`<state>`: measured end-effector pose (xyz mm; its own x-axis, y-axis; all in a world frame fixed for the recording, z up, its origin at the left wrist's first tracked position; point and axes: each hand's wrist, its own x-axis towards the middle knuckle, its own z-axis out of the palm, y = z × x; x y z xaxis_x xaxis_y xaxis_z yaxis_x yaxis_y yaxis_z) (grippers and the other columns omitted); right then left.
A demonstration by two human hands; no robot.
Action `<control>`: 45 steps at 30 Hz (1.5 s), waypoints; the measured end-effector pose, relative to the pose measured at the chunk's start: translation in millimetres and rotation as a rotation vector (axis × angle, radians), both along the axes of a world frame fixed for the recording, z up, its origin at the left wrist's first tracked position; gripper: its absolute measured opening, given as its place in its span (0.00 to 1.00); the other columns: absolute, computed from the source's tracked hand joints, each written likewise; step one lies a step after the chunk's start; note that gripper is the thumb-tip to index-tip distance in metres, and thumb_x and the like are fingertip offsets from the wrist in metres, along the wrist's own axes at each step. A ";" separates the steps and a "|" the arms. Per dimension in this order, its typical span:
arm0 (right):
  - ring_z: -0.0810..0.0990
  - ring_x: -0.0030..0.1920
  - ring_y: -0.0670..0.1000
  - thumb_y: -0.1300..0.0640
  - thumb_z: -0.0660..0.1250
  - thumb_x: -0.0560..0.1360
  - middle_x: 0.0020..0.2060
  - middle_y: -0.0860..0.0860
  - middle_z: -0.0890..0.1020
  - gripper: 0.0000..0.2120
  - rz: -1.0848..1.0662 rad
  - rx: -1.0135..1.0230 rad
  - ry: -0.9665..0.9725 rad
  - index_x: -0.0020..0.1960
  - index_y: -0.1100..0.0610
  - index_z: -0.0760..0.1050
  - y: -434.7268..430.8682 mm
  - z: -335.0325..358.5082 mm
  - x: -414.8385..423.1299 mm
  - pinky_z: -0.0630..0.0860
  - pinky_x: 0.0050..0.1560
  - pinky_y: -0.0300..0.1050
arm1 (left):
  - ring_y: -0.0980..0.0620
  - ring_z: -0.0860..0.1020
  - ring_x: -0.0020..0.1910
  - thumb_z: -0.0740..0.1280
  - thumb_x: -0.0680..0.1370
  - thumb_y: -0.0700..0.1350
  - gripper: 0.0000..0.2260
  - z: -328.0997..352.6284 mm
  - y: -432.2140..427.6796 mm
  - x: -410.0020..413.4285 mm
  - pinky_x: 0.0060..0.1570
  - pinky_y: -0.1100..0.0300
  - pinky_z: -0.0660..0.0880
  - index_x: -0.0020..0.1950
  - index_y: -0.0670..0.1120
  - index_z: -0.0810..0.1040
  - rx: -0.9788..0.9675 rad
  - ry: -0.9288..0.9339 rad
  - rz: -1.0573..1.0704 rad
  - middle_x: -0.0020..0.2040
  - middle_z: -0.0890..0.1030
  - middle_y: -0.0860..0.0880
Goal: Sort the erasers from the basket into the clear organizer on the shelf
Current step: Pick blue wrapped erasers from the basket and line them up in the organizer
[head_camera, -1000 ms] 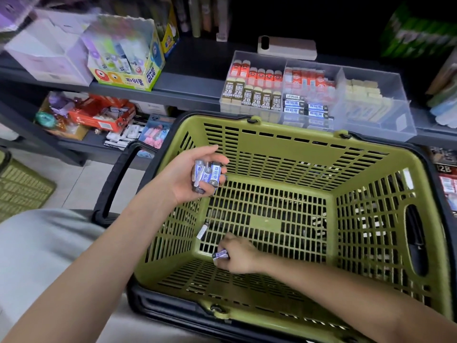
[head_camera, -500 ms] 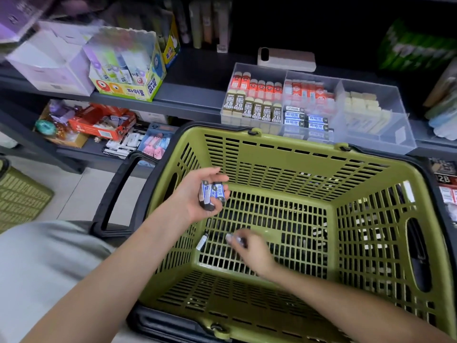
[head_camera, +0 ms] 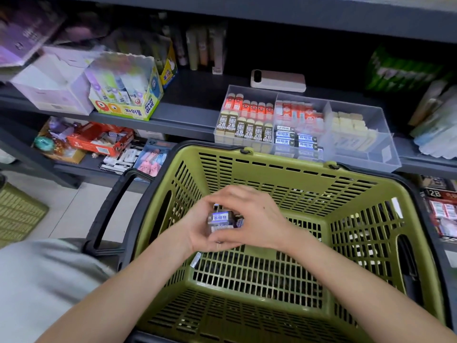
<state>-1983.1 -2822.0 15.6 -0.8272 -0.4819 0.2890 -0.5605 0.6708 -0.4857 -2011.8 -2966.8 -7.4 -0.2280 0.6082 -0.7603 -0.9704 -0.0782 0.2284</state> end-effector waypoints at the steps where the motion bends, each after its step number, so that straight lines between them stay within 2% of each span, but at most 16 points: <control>1: 0.77 0.45 0.45 0.38 0.69 0.68 0.45 0.45 0.79 0.27 -0.027 -0.122 -0.036 0.62 0.51 0.77 1.8 -0.4 -0.9 0.75 0.44 0.39 | 0.44 0.83 0.34 0.69 0.65 0.58 0.21 0.3 0.5 0.5 0.31 0.52 0.81 0.38 0.39 0.85 0.001 -0.002 0.020 0.37 0.83 0.42; 3: 0.75 0.38 0.40 0.44 0.63 0.74 0.41 0.40 0.76 0.17 -0.146 -0.539 -0.153 0.58 0.51 0.78 6.9 -2.8 -4.9 0.71 0.37 0.30 | 0.44 0.82 0.35 0.69 0.69 0.56 0.19 4.8 0.4 0.5 0.28 0.56 0.79 0.42 0.40 0.85 0.044 0.008 0.031 0.39 0.83 0.41; 5: 0.75 0.34 0.38 0.46 0.60 0.77 0.37 0.39 0.78 0.10 -0.346 -0.867 -0.310 0.51 0.48 0.78 12.1 -13.9 -14.1 0.69 0.35 0.29 | 0.44 0.81 0.34 0.74 0.66 0.52 0.17 11.8 -4.9 -2.1 0.24 0.61 0.76 0.45 0.40 0.85 0.084 0.034 0.067 0.42 0.82 0.39; 7: 0.75 0.35 0.38 0.47 0.63 0.76 0.37 0.41 0.79 0.07 -0.480 -0.711 -0.462 0.51 0.48 0.77 13.9 -37.6 -21.5 0.69 0.39 0.34 | 0.46 0.79 0.32 0.78 0.63 0.47 0.14 19.7 -16.5 -7.2 0.20 0.64 0.72 0.43 0.40 0.84 0.137 0.049 0.149 0.42 0.80 0.39; 10: 0.77 0.42 0.42 0.46 0.69 0.73 0.48 0.46 0.79 0.22 -0.475 -0.250 -0.658 0.64 0.52 0.72 3.3 -84.5 -21.2 0.70 0.41 0.34 | 0.49 0.78 0.32 0.82 0.56 0.40 0.14 30.2 -37.0 -16.1 0.16 0.66 0.67 0.36 0.42 0.82 0.211 0.001 0.265 0.41 0.80 0.43; 13: 0.76 0.59 0.51 0.45 0.71 0.70 0.64 0.50 0.72 0.33 -0.376 0.048 -0.603 0.71 0.52 0.65 -15.4 -124.0 -25.2 0.73 0.56 0.44 | 0.50 0.78 0.32 0.82 0.53 0.36 0.14 35.4 -47.8 -19.8 0.15 0.67 0.67 0.33 0.42 0.81 0.246 -0.021 0.324 0.39 0.79 0.46; 16: 0.77 0.58 0.55 0.43 0.71 0.69 0.68 0.50 0.66 0.38 -0.314 0.242 -0.513 0.73 0.53 0.60 -31.6 -146.2 -40.6 0.75 0.54 0.48 | 0.50 0.78 0.33 0.81 0.54 0.35 0.15 36.1 -46.1 -20.1 0.16 0.67 0.67 0.37 0.42 0.82 0.266 0.003 0.354 0.39 0.79 0.46; 18: 0.78 0.55 0.57 0.43 0.72 0.69 0.63 0.52 0.68 0.37 -0.280 0.293 -0.484 0.71 0.54 0.62 -41.1 -155.6 -46.8 0.75 0.50 0.50 | 0.50 0.78 0.33 0.81 0.55 0.35 0.19 35.6 -44.7 -21.0 0.17 0.67 0.68 0.43 0.42 0.84 0.297 0.018 0.399 0.39 0.79 0.45; 22: 0.77 0.54 0.57 0.44 0.72 0.69 0.61 0.53 0.71 0.37 -0.260 0.289 -0.489 0.71 0.54 0.60 -47.5 -170.0 -47.7 0.77 0.48 0.52 | 0.49 0.80 0.35 0.81 0.55 0.34 0.25 35.3 -43.9 -22.2 0.21 0.65 0.74 0.51 0.43 0.84 0.293 0.052 0.446 0.41 0.80 0.44; 27: 0.77 0.51 0.55 0.43 0.68 0.72 0.66 0.53 0.65 0.32 -0.080 0.340 -0.435 0.71 0.51 0.61 -45.9 -179.9 -41.7 0.78 0.47 0.52 | 0.47 0.81 0.39 0.75 0.62 0.40 0.12 34.4 -41.1 -21.0 0.23 0.64 0.75 0.44 0.42 0.85 0.160 0.065 0.472 0.45 0.80 0.42; 31: 0.78 0.50 0.56 0.38 0.66 0.71 0.66 0.52 0.68 0.34 -0.077 0.309 -0.455 0.71 0.52 0.61 -51.4 -181.6 -41.9 0.78 0.47 0.51 | 0.46 0.80 0.39 0.81 0.54 0.34 0.19 36.4 -42.1 -19.1 0.20 0.65 0.72 0.43 0.40 0.84 0.215 0.052 0.474 0.45 0.80 0.40; 35: 0.79 0.52 0.56 0.35 0.64 0.71 0.65 0.52 0.71 0.32 -0.130 0.302 -0.427 0.68 0.53 0.67 -64.5 -188.4 -31.4 0.75 0.45 0.47 | 0.46 0.80 0.39 0.82 0.53 0.34 0.20 36.3 -43.1 -20.6 0.20 0.66 0.71 0.42 0.41 0.84 0.244 0.046 0.494 0.44 0.80 0.41; 38: 0.81 0.49 0.54 0.43 0.67 0.73 0.57 0.51 0.79 0.22 -0.141 0.143 -0.469 0.63 0.53 0.73 -61.5 -190.3 -20.9 0.75 0.45 0.44 | 0.47 0.80 0.39 0.80 0.57 0.36 0.14 36.4 -43.0 -20.3 0.20 0.66 0.71 0.41 0.41 0.84 0.190 0.046 0.496 0.45 0.80 0.42; 41: 0.77 0.38 0.50 0.49 0.69 0.74 0.42 0.54 0.82 0.15 -0.268 0.012 -0.568 0.56 0.58 0.75 -47.7 -183.7 -22.7 0.77 0.42 0.46 | 0.49 0.80 0.38 0.74 0.63 0.42 0.07 35.7 -41.2 -19.1 0.19 0.67 0.70 0.39 0.42 0.83 0.098 0.052 0.489 0.44 0.80 0.43; 43: 0.75 0.35 0.49 0.52 0.70 0.74 0.39 0.53 0.79 0.15 -0.321 -0.036 -0.632 0.54 0.61 0.74 -37.3 -176.8 -24.1 0.76 0.39 0.46 | 0.49 0.80 0.36 0.72 0.66 0.44 0.06 34.6 -39.5 -19.2 0.19 0.67 0.70 0.39 0.42 0.82 0.036 0.067 0.472 0.43 0.80 0.43; 45: 0.77 0.36 0.50 0.52 0.69 0.74 0.40 0.53 0.79 0.17 -0.300 -0.096 -0.710 0.59 0.61 0.73 -30.0 -167.1 -20.3 0.77 0.39 0.45 | 0.49 0.79 0.36 0.72 0.66 0.45 0.07 34.2 -38.1 -18.5 0.19 0.67 0.70 0.38 0.41 0.83 -0.010 0.072 0.468 0.42 0.80 0.43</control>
<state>-2003.4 -2852.1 -151.4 -0.9210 -0.2075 -0.3298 0.1058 0.6815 -0.7241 -2030.3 -3004.8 26.8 -0.5285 0.4197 -0.7379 -0.8128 -0.5011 0.2972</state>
